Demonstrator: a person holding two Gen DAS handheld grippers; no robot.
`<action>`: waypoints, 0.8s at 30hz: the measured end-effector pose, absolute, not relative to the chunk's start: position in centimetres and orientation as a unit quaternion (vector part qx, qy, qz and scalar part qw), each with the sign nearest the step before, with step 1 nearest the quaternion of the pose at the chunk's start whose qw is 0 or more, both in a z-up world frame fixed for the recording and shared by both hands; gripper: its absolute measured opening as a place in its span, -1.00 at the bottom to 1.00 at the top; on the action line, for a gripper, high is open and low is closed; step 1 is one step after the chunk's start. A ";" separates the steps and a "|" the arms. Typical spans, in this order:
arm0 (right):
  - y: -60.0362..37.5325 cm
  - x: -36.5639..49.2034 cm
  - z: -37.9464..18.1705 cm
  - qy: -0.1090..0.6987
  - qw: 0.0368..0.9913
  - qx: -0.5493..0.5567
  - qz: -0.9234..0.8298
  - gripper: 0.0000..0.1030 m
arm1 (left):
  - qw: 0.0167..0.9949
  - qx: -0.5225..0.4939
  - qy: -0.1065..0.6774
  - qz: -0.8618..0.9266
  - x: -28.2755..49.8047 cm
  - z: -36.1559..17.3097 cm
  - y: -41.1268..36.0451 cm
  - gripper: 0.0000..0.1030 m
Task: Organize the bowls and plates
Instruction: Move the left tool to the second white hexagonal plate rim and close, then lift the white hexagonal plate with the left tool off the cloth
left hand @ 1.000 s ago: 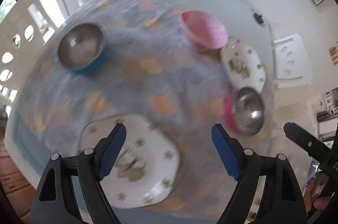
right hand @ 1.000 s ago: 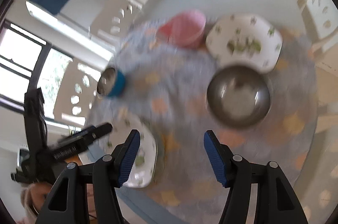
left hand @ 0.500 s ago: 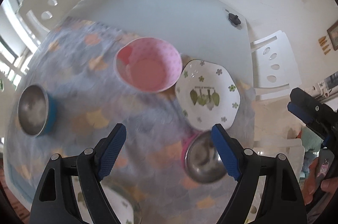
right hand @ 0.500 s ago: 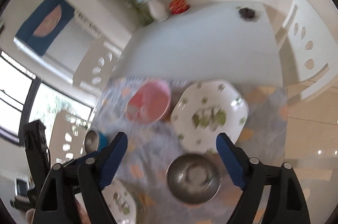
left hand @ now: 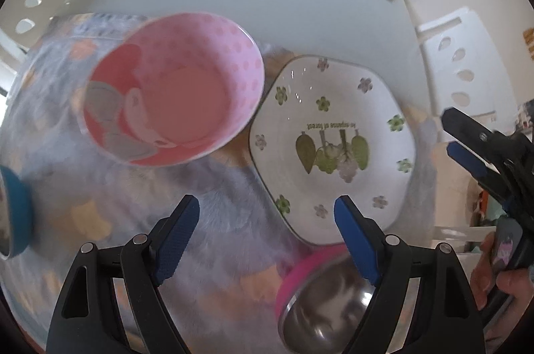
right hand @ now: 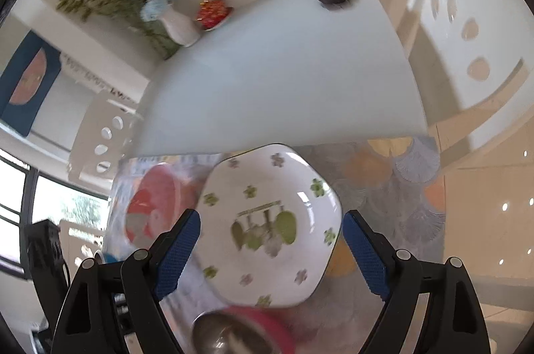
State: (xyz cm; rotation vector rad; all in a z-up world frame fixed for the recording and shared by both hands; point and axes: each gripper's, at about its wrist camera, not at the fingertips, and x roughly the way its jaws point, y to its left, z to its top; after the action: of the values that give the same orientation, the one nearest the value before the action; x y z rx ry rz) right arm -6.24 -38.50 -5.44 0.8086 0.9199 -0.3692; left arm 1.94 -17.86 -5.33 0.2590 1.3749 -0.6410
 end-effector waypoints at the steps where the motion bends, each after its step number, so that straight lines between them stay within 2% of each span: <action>1: -38.7 -6.1 -6.4 0.430 0.802 0.377 -0.173 0.66 | 0.715 0.121 0.625 -0.289 2.0 -6.1 -18.2 0.59; 8: -39.9 -5.0 -12.2 0.447 0.785 0.391 -0.174 0.66 | 0.706 0.116 0.638 -0.285 2.9 -9.5 -19.3 0.58; 16: -39.5 -3.7 -13.5 0.435 0.809 0.365 -0.152 0.69 | 0.716 0.133 0.623 -0.286 2.9 -11.0 -20.7 0.53; 19: -38.7 -3.1 -13.4 0.437 0.822 0.334 -0.147 0.68 | 0.727 0.154 0.606 -0.283 2.9 -10.7 -21.2 0.30; 21: -38.5 -2.8 -13.5 0.440 0.826 0.320 -0.149 0.57 | 0.730 0.155 0.599 -0.288 3.0 -10.6 -21.2 0.17; 24: -38.2 -2.8 -13.5 0.447 0.827 0.299 -0.166 0.20 | 0.730 0.151 0.595 -0.302 3.1 -10.5 -21.6 -0.06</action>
State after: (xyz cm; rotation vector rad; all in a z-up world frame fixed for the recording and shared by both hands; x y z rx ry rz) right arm -2.80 -38.21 -13.51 0.6346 0.9498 -0.3535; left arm 3.06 -21.56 -10.46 0.3332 1.3092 -0.6640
